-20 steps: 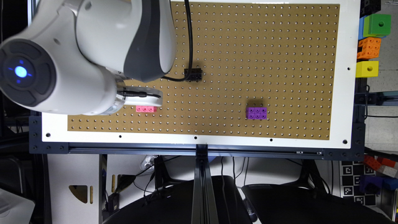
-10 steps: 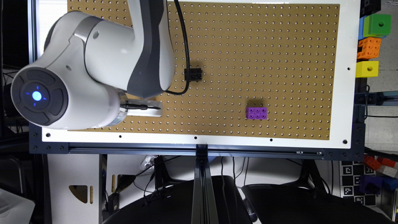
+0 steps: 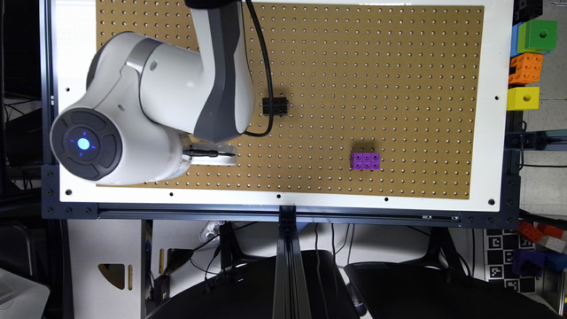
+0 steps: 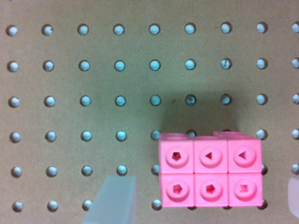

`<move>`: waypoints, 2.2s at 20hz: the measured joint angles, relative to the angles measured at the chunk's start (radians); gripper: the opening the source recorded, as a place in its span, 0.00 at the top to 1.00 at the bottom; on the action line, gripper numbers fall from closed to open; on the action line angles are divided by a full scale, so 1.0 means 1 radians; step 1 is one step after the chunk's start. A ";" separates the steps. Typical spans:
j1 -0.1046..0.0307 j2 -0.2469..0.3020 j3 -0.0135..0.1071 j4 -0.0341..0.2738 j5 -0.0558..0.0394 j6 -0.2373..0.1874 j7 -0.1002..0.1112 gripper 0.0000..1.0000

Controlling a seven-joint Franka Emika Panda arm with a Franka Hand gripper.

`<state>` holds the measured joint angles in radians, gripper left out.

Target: Pick up pink block.

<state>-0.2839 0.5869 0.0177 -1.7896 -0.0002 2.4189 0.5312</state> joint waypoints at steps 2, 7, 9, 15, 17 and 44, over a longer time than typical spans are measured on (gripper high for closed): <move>0.000 0.002 0.000 0.000 0.0000 0.000 0.000 0.00; 0.000 0.053 0.001 0.001 0.0000 0.051 0.000 0.00; 0.001 0.057 0.001 0.001 0.0000 0.056 0.000 0.00; 0.008 0.091 0.002 0.002 0.0000 0.083 0.000 0.00; 0.008 0.095 0.001 0.005 -0.0015 0.090 0.000 1.00; 0.008 -0.044 0.001 0.005 -0.0015 -0.058 0.000 1.00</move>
<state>-0.2763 0.5431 0.0190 -1.7850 -0.0017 2.3611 0.5316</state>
